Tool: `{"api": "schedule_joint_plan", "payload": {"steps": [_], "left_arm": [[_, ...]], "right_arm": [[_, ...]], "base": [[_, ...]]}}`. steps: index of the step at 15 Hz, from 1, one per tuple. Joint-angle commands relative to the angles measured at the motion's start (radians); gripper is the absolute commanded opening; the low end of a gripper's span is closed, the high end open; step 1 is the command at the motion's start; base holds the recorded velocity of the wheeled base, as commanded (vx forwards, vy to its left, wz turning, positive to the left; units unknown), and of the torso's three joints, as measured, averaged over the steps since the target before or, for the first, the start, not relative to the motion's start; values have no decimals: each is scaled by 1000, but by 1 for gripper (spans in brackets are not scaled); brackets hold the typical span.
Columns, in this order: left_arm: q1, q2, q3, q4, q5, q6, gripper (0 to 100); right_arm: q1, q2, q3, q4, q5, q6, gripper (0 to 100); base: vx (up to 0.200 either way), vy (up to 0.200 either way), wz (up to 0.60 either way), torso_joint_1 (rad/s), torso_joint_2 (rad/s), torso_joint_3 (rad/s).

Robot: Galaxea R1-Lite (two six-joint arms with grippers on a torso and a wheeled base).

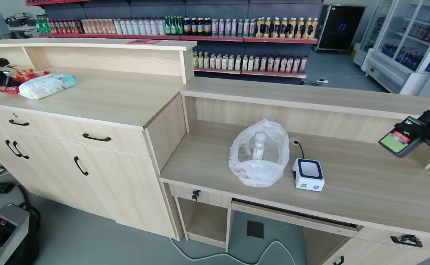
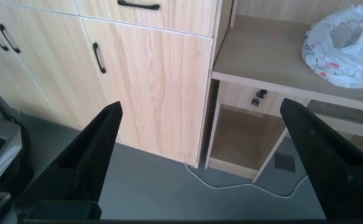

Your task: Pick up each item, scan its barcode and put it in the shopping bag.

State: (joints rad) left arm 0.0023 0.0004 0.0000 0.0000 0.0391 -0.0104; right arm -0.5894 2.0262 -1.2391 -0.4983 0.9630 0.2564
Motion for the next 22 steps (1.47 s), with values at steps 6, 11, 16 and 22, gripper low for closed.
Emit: {"api": "schedule_joint_plan", "payload": {"steps": [6, 11, 16, 22], "left_arm": [[-1, 0, 0, 0, 1, 0, 100], [1, 0, 0, 0, 1, 0, 100], [-1, 0, 0, 0, 1, 0, 100], [1, 0, 0, 0, 1, 0, 100]], "right_arm": [[63, 164, -31, -8, 89, 23, 0], [115, 215, -34, -48, 91, 21, 0], [161, 244, -45, -108, 91, 24, 0], [128, 295, -57, -163, 89, 23, 0]], "base": [[0, 0, 0, 0, 0, 0], [0, 0, 0, 0, 0, 0], [0, 0, 0, 0, 0, 0], [0, 0, 0, 0, 0, 0]]}}
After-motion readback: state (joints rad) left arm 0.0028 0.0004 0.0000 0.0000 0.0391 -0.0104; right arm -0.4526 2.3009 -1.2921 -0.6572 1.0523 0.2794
